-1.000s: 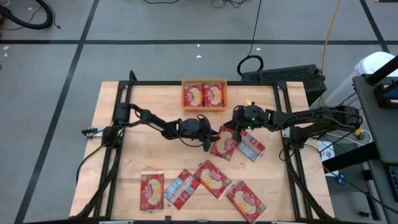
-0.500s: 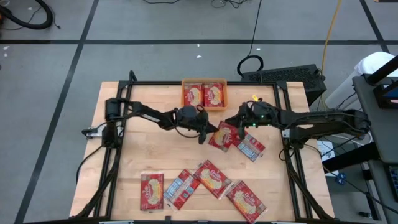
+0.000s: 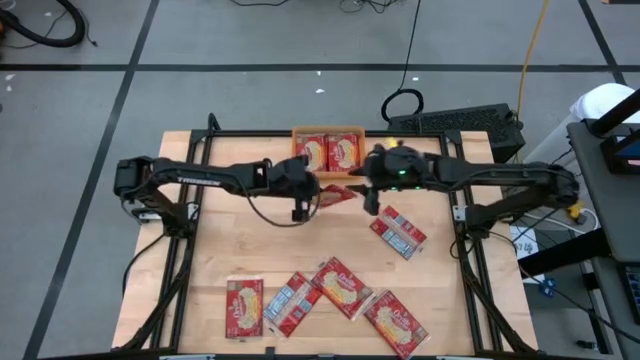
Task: Sort popcorn bags into baskets
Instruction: Put the popcorn pack into the orange bin
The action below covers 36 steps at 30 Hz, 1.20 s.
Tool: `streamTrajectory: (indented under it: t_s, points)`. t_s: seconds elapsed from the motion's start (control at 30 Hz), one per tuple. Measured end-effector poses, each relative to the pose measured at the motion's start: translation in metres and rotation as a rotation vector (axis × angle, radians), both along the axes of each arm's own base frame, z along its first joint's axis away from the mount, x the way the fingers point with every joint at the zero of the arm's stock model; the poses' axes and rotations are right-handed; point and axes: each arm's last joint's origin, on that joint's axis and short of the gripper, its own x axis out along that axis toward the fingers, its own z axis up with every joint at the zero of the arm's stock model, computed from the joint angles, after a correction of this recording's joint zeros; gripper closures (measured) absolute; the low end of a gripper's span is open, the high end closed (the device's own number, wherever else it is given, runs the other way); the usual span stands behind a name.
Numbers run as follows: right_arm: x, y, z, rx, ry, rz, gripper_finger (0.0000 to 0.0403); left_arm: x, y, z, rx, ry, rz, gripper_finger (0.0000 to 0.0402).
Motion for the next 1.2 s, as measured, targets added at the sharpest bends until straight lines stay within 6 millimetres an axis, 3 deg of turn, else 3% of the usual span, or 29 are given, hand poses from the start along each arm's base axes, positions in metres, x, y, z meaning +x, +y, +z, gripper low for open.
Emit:
streamTrajectory:
  t_s: [0.2, 0.33, 0.63, 0.97, 1.2]
  points:
    - [0.046, 0.002, -0.027, 0.000, 0.111, 0.039, 0.0216, -0.001, -0.014, -0.009, 0.075, 0.110, 0.000, 0.0400]
    - [0.061, 0.002, -0.047, -0.007, 0.174, 0.044, 0.0217, 0.000, -0.022, -0.009, 0.078, 0.111, -0.022, 0.0400]
    - [0.069, 0.001, -0.063, -0.034, 0.230, 0.048, 0.0236, 0.000, -0.025, -0.009, 0.098, 0.111, -0.045, 0.0396]
    - [0.076, 0.000, -0.082, -0.025, 0.300, 0.052, 0.0390, 0.003, -0.025, -0.008, 0.093, 0.073, -0.032, 0.0393]
    - [0.061, 0.000, -0.064, -0.028, 0.297, 0.031, 0.0381, -0.007, -0.018, 0.000, 0.145, 0.065, 0.244, 0.0323]
